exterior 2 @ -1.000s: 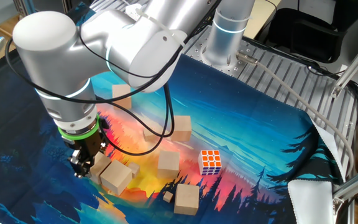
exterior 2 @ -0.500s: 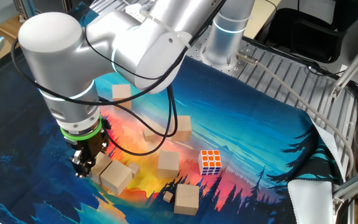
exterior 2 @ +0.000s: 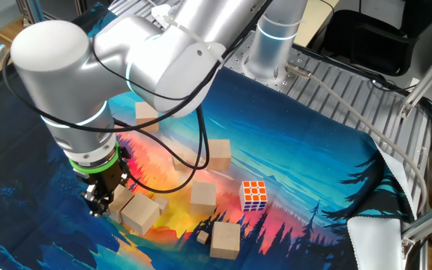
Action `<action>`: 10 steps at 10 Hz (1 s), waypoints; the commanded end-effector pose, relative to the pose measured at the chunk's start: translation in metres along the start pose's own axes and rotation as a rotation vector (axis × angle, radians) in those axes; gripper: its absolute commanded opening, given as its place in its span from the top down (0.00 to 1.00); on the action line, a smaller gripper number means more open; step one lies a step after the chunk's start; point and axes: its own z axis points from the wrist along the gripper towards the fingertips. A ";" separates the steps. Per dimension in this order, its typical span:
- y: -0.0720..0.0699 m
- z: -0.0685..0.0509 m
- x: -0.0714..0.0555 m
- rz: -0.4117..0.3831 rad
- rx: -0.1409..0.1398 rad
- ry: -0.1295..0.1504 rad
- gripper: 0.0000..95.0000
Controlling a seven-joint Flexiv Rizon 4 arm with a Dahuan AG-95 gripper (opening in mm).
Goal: Stack the blocks into a pyramid shape
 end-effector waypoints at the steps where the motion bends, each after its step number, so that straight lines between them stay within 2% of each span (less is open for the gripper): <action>1: 0.000 0.001 0.000 -0.002 0.003 -0.002 1.00; 10: -0.005 0.001 0.003 -0.005 0.012 0.003 1.00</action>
